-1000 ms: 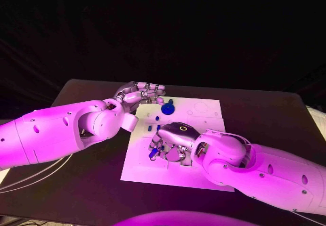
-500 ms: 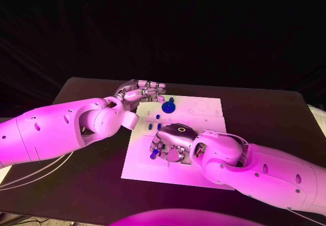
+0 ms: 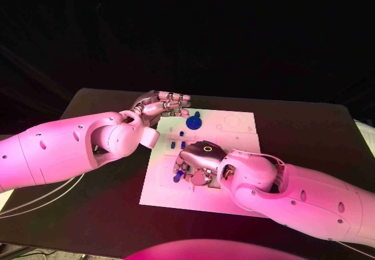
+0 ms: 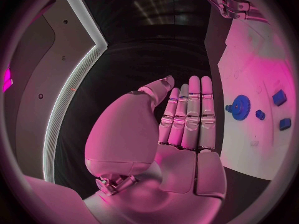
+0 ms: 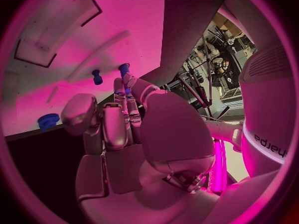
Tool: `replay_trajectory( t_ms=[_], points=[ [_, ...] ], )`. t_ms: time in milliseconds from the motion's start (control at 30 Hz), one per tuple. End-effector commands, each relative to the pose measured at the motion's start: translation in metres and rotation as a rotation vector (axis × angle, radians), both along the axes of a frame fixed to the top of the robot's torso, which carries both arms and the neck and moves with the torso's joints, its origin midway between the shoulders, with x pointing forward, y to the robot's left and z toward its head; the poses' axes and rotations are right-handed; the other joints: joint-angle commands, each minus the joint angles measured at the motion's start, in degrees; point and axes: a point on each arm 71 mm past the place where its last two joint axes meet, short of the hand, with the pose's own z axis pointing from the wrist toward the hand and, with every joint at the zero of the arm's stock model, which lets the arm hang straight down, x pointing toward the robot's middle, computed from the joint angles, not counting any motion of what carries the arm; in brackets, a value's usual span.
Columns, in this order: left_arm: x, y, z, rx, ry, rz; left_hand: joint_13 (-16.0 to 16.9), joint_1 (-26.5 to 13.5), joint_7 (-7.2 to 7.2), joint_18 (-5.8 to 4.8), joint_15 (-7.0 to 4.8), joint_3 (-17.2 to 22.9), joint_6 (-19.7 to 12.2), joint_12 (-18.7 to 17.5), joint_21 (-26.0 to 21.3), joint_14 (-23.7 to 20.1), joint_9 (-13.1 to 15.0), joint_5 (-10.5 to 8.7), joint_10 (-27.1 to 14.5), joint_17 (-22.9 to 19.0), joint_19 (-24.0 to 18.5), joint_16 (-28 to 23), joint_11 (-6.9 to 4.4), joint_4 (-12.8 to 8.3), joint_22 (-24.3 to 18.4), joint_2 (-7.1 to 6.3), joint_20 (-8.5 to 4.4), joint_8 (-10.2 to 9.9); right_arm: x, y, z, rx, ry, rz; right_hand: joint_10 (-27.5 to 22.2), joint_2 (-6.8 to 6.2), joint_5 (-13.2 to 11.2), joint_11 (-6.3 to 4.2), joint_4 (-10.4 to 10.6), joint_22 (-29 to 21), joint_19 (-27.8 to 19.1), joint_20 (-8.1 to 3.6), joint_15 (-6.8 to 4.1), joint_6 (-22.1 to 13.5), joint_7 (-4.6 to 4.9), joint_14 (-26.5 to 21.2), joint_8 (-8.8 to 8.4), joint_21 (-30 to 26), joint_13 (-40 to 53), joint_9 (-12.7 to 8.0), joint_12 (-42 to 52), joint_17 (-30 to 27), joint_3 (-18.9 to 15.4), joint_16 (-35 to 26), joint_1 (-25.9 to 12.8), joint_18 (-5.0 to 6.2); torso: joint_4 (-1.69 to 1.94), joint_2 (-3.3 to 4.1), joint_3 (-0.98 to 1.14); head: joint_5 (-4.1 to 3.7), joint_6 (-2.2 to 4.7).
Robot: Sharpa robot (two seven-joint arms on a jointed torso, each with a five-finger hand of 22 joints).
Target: Assemble the parts on the task board
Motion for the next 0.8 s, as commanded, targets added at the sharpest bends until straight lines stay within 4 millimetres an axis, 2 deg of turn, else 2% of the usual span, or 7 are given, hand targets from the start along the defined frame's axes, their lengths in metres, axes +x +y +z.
replay_trajectory(
  t_ms=[33,500,600,633,700,733,800],
  points=[
    [-0.0006,-0.0021,0.0012,-0.007,-0.011,-0.016,-0.09,-0.13,0.01,1.0,0.03,-0.34,-0.18,0.23,-0.17,0.33,0.01,0.31,-0.23,-0.07,0.34,-0.39,-0.02,0.09,-0.06,0.46,0.06,0.24,0.0007,0.0013,-0.003,-0.054,-0.028,-0.009,-0.4,0.42,0.14,0.17,0.25,-0.04,-0.02,0.16,0.22,0.2,0.45,2.19,0.26,0.01,0.02,2.44,-0.2,0.01,0.07,0.19,-0.08,0.44,0.04,-0.01,0.0,-0.02,-0.07],
    [-0.0008,-0.0021,0.0012,-0.007,-0.01,-0.016,-0.09,-0.13,0.01,1.0,0.03,-0.34,-0.18,0.23,-0.17,0.33,0.01,0.31,-0.23,-0.07,0.34,-0.39,-0.02,0.09,-0.06,0.46,0.06,0.24,-0.0042,0.0098,-0.0082,-0.094,-0.025,0.012,-0.99,0.0,0.31,0.42,0.61,-0.32,-0.18,0.34,0.45,-0.53,0.6,2.12,-0.3,-0.2,-0.07,2.51,-1.05,-0.2,-0.55,0.08,-1.0,0.46,0.0,-0.05,-0.05,-0.02,-0.28],
    [-0.0008,-0.0022,0.0012,-0.007,-0.01,-0.017,-0.09,-0.13,0.01,1.0,0.03,-0.34,-0.18,0.23,-0.17,0.33,0.01,0.31,-0.23,-0.07,0.34,-0.39,-0.02,0.09,-0.06,0.46,0.06,0.24,-0.0042,0.0106,-0.0081,-0.082,-0.031,0.01,-4.89,-1.6,1.33,1.71,1.56,-1.08,-0.58,1.0,1.54,-4.41,1.71,1.93,-2.53,-0.78,-0.96,1.68,-3.32,-0.7,-1.61,-0.26,-3.03,0.47,0.0,-0.05,-0.05,-0.02,-0.28],
    [-0.0008,-0.0022,0.0012,-0.007,-0.01,-0.017,-0.09,-0.13,0.01,1.0,0.03,-0.34,-0.18,0.23,-0.17,0.33,0.01,0.31,-0.23,-0.07,0.34,-0.39,-0.02,0.09,-0.06,0.46,0.06,0.24,-0.0042,0.0108,-0.0079,-0.076,-0.032,0.01,-6.68,-2.5,1.76,2.13,1.92,-1.47,-0.76,1.34,1.97,-6.35,1.9,1.83,-2.69,-1.08,-1.13,1.2,-3.78,-0.99,-2.37,-0.45,-3.87,0.54,0.02,-0.03,-0.04,-0.07,-0.26],
    [-0.0008,-0.0022,0.0012,-0.007,-0.01,-0.017,-0.09,-0.13,0.01,1.0,0.03,-0.34,-0.18,0.23,-0.17,0.33,0.01,0.31,-0.23,-0.07,0.34,-0.39,-0.02,0.09,-0.06,0.46,0.06,0.24,-0.0039,0.0108,-0.0075,-0.063,-0.036,0.009,-9.62,-3.41,2.19,2.59,2.22,-2.0,-0.97,1.79,2.22,-9.53,2.18,1.67,-2.64,-1.48,-1.1,0.4,-3.67,-1.48,-3.75,-0.78,-4.53,0.7,0.03,-0.02,-0.01,-0.08,-0.18],
    [-0.0008,-0.0022,0.0012,-0.007,-0.01,-0.017,-0.09,-0.13,0.01,1.0,0.03,-0.34,-0.18,0.23,-0.17,0.33,0.01,0.31,-0.23,-0.07,0.34,-0.39,-0.02,0.09,-0.06,0.46,0.06,0.24,-0.0038,0.0106,-0.0073,-0.056,-0.038,0.008,-11.69,-3.77,2.19,2.83,2.26,-2.48,-1.14,1.94,2.43,-11.5,2.19,1.57,-2.57,-1.83,-1.17,-0.09,-3.82,-1.8,-4.53,-0.99,-4.65,0.81,0.03,-0.02,-0.01,-0.08,-0.18],
    [-0.0008,-0.0021,0.0012,-0.006,-0.01,-0.017,-0.09,-0.13,0.01,1.0,0.03,-0.34,-0.18,0.23,-0.17,0.33,0.01,0.31,-0.23,-0.07,0.34,-0.39,-0.02,0.09,-0.06,0.46,0.06,0.24,-0.0035,0.0102,-0.0067,-0.044,-0.042,0.005,-14.58,-3.86,2.02,3.31,2.48,-2.84,-1.28,2.31,2.69,-13.7,1.43,1.53,-2.56,-2.11,-1.08,-0.67,-3.61,-1.88,-6.01,-1.02,-4.8,0.83,0.04,-0.06,0.0,-0.08,-0.12]
  ],
)
